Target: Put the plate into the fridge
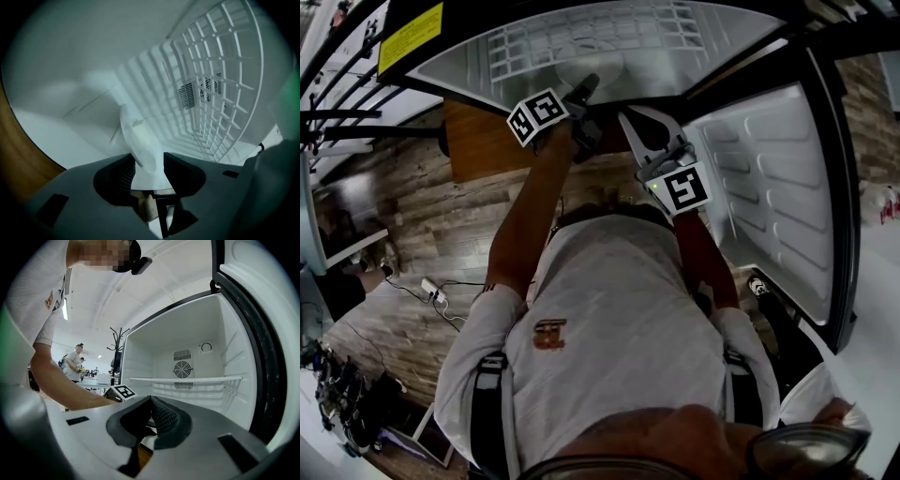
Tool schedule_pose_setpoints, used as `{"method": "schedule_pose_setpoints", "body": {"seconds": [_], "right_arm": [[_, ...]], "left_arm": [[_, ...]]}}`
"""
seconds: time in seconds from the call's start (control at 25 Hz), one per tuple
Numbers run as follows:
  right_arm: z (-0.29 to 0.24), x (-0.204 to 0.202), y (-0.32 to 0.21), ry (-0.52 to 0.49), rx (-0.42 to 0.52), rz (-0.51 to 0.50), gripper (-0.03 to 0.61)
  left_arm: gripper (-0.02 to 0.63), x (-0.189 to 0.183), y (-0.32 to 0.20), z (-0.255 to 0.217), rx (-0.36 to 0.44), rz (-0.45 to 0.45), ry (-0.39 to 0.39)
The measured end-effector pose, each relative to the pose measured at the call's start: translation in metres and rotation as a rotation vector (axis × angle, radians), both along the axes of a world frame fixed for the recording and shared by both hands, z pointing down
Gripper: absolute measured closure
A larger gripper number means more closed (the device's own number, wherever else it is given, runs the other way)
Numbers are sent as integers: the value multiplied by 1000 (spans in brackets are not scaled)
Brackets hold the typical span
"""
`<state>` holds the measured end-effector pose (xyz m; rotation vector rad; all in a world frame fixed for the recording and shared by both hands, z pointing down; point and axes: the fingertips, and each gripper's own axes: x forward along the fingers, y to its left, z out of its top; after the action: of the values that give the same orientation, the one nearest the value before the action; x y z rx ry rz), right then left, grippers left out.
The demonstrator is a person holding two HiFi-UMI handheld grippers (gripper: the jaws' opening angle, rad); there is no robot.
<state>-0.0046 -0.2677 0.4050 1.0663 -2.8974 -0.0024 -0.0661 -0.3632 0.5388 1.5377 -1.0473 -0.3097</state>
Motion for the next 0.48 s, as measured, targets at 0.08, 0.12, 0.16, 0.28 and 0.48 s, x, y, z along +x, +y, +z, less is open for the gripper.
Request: {"method": "schedule_pose_setpoints", "body": {"seconds": [0.08,0.12,0.16,0.28,0.48], "right_arm": [[-4,-2,-2,-20,17,-7,546],[-3,-2,-2,-23,16,-9,546],[-1,-2,-2,-21,10,-12,546],[5,-2,-3,-9,-12,-19,546],[60,-13,-22,62,-221,22,545]], "left_arm": [[417,4,3,0,20,74,-45],[414,6,5,0,31,109,-73],[414,8,6,1,42,140,-102],[414,11,10,2,79,216,-183],[414,10,14,9,115,273,-264]]}}
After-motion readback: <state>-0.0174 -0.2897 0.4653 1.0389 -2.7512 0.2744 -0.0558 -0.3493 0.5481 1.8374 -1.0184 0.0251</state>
